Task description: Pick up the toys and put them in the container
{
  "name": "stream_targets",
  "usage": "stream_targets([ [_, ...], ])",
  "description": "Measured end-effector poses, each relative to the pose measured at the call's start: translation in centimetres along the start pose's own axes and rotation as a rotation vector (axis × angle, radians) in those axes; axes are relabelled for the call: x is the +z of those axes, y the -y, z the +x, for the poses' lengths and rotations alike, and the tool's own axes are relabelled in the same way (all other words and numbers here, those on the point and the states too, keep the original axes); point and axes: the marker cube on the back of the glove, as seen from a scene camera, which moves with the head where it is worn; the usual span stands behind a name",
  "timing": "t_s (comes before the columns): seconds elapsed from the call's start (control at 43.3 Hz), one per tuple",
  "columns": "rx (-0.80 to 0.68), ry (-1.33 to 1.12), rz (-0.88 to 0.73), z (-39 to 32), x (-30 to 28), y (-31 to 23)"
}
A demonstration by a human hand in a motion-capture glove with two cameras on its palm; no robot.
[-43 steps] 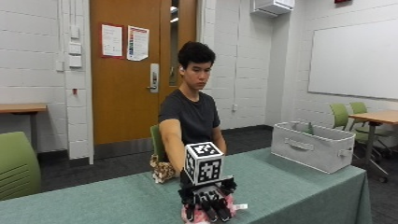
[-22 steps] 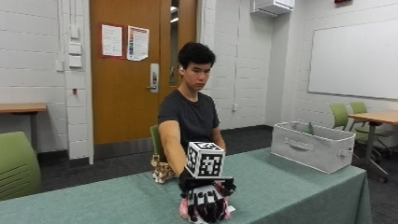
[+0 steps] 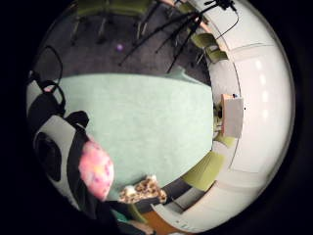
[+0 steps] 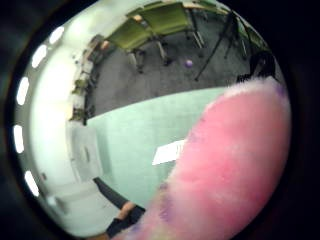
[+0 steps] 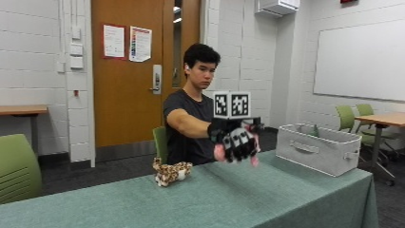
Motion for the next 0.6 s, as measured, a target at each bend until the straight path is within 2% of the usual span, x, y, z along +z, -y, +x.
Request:
stream_targets([
  [0.162,-0.1,0.052,0.13,-6.3,-8.6,-0.7],
  [0.3,-0.218,0.101,0.219,-14.4,-15.8,-2.2],
  [0.461,-0.382,0.153,0.299,-25.5,-20.6,-5.0],
  [0.6,-0.517,0.208,0.32,-36.3,-21.9,-7.3],
])
